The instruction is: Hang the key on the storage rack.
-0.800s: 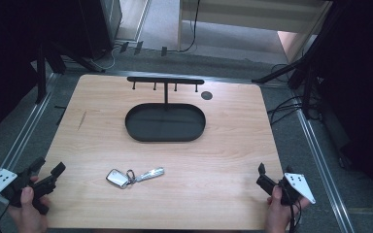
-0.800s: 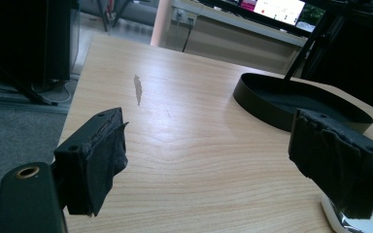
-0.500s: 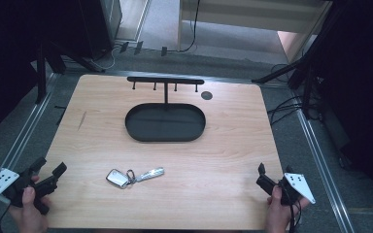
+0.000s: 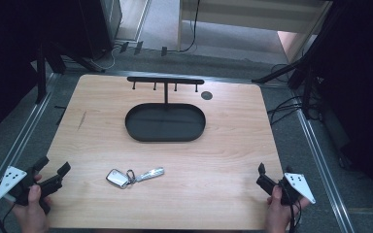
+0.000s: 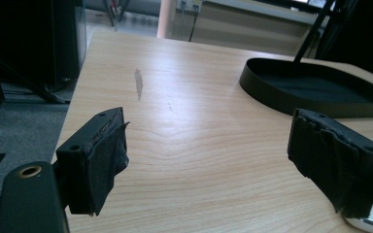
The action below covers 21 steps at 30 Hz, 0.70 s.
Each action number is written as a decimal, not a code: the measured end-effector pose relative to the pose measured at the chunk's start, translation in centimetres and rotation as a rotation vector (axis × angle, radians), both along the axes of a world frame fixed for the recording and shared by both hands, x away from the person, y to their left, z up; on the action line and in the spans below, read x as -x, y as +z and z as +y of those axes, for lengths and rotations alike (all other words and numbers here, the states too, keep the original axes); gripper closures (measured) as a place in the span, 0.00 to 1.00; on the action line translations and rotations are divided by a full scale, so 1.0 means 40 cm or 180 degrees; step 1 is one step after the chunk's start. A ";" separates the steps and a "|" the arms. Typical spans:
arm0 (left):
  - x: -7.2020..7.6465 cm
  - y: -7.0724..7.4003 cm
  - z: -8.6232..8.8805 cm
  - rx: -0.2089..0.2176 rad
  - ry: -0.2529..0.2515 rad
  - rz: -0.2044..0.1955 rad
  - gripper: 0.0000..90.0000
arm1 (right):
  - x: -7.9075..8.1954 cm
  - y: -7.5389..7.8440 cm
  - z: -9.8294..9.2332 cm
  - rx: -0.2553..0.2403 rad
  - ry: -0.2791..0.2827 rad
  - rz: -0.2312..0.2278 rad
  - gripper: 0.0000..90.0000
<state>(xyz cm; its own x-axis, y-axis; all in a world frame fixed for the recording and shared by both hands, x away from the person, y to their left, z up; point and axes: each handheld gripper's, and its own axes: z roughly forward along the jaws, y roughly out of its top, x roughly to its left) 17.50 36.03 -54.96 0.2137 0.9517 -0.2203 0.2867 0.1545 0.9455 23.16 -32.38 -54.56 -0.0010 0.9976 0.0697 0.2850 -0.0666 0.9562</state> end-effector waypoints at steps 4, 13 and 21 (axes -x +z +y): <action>-0.013 0.014 -0.026 -0.0017 -0.0100 0.0001 0.16 | 0.001 0.000 0.000 0.0000 -0.0006 -0.0006 0.04; -0.033 0.079 -0.100 -0.0307 -0.0377 -0.0014 0.16 | 0.001 0.000 -0.002 -0.0029 -0.0004 -0.0005 0.04; -0.050 0.133 -0.169 -0.0552 -0.0615 0.0115 0.16 | 0.001 0.000 -0.003 -0.0044 -0.0015 -0.0006 0.04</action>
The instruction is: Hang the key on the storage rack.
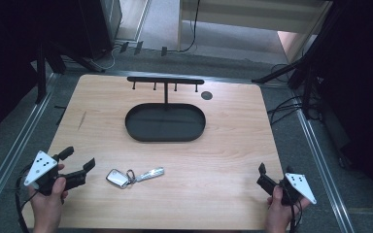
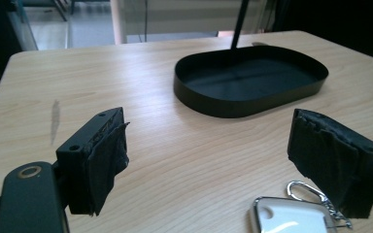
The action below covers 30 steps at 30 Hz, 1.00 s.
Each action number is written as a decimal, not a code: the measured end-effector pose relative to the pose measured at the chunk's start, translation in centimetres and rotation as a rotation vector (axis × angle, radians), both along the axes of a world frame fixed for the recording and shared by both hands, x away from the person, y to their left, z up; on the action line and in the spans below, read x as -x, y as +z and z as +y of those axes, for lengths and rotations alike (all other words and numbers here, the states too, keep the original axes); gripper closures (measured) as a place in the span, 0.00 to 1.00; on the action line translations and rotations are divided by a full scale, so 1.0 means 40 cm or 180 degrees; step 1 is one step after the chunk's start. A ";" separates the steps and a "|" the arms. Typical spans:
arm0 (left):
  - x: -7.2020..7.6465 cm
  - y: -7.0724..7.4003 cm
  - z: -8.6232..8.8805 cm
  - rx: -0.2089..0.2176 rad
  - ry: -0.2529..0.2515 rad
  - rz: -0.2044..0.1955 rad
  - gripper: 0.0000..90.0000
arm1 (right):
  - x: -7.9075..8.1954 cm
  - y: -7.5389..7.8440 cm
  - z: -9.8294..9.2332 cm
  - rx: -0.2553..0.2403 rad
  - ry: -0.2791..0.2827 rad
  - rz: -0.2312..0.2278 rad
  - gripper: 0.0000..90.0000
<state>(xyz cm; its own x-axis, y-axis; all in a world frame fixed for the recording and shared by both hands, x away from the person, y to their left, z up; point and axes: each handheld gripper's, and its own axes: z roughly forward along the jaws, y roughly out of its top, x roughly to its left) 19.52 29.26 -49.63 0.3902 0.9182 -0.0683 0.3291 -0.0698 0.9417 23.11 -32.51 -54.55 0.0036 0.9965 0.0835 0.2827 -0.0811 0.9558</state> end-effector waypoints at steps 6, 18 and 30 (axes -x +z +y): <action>-0.019 0.032 -0.050 -0.0268 -0.0210 0.0147 0.16 | 0.000 0.000 -0.001 -0.0002 -0.0003 -0.0005 0.04; -0.036 0.047 -0.156 -0.0846 -0.0732 0.0452 0.16 | 0.000 0.000 -0.002 -0.0028 0.0003 -0.0010 0.04; -0.044 0.048 -0.238 -0.1191 -0.1027 0.0593 0.18 | 0.000 0.000 -0.003 -0.0059 -0.0001 -0.0004 0.04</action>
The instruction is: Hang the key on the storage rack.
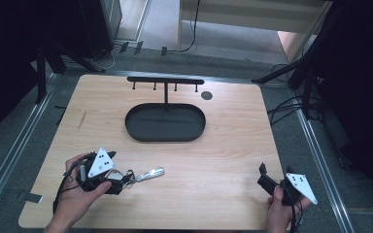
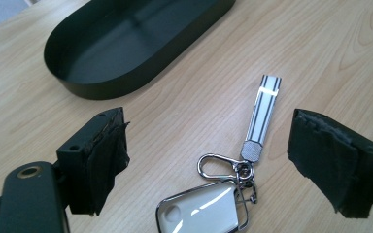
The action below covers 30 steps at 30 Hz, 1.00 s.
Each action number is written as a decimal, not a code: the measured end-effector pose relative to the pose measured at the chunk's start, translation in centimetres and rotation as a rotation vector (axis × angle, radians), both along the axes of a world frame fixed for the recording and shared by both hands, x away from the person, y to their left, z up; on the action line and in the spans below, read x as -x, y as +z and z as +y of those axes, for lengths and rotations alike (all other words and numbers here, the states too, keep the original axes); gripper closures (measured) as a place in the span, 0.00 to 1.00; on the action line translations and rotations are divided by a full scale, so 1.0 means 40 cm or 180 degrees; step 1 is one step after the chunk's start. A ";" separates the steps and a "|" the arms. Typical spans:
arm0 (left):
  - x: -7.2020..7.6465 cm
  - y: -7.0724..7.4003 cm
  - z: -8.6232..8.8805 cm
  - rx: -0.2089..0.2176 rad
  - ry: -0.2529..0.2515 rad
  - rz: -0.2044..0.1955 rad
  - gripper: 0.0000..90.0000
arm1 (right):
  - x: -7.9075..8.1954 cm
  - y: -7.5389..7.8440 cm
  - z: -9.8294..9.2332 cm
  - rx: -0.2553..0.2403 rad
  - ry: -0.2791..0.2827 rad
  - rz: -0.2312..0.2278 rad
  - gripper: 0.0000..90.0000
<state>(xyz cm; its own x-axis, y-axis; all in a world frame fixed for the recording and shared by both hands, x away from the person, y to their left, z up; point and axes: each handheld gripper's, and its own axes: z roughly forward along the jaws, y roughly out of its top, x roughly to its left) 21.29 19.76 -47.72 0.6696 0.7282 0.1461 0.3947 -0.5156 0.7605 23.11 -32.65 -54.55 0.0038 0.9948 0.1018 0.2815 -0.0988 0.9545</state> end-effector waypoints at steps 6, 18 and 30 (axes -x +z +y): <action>-0.007 -0.017 -0.037 -0.0159 -0.0028 0.0090 0.24 | -0.001 0.000 -0.001 -0.0001 0.0003 0.0005 0.04; -0.023 -0.065 -0.096 -0.0369 -0.0248 0.0389 0.45 | -0.001 0.000 -0.001 0.0000 0.0006 0.0005 0.04; -0.053 -0.114 -0.125 -0.0555 -0.0302 0.0662 0.63 | 0.000 0.000 -0.002 -0.0012 0.0006 0.0002 0.05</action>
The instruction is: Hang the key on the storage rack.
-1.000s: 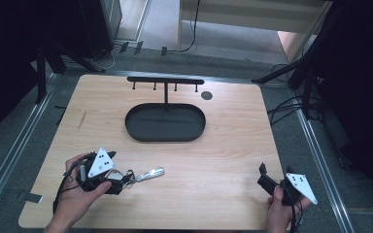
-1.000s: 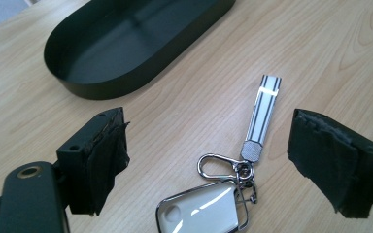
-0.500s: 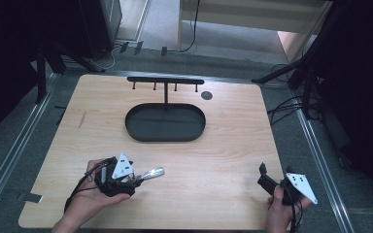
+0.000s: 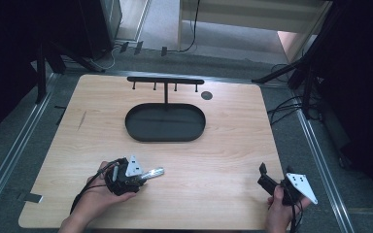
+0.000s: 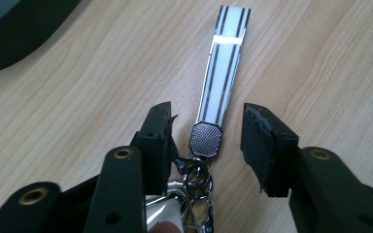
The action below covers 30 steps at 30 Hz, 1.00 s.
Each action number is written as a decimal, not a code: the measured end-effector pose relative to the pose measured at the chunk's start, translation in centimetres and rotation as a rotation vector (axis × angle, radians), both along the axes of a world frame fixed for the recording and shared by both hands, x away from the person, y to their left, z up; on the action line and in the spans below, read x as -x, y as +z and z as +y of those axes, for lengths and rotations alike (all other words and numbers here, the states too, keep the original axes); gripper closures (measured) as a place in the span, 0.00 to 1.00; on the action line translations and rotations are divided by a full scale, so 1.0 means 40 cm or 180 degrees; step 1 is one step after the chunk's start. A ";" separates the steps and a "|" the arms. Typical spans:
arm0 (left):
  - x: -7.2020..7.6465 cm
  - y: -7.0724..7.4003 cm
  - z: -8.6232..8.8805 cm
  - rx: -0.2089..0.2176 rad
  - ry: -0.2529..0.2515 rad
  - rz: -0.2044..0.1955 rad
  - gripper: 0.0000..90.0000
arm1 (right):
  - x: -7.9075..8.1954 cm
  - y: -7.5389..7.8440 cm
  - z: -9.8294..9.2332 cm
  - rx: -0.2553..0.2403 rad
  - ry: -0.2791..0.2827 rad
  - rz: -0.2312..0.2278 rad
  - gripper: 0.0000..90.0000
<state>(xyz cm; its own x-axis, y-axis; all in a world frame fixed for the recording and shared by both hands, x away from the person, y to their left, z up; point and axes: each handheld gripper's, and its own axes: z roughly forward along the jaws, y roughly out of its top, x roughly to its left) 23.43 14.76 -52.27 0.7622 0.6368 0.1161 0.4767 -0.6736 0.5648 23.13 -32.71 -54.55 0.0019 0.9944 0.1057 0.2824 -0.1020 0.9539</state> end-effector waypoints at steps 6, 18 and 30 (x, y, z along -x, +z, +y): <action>-0.009 -0.011 -0.013 -0.0071 0.0014 0.0028 0.64 | 0.001 0.000 0.000 0.0000 -0.0002 0.0000 0.05; -0.027 -0.009 -0.026 0.0011 -0.0028 0.0159 0.65 | 0.001 0.000 -0.001 0.0000 -0.0004 -0.0003 0.05; -0.044 -0.008 -0.037 0.0067 -0.0112 0.0275 0.80 | 0.000 0.000 -0.002 -0.0009 -0.0002 -0.0001 0.05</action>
<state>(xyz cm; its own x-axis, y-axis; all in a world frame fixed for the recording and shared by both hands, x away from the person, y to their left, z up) 25.19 13.27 -52.58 0.7909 0.6110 0.0357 0.5005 -0.6792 0.5368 23.13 -32.78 -54.56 0.0024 0.9941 0.1084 0.2819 -0.1047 0.9537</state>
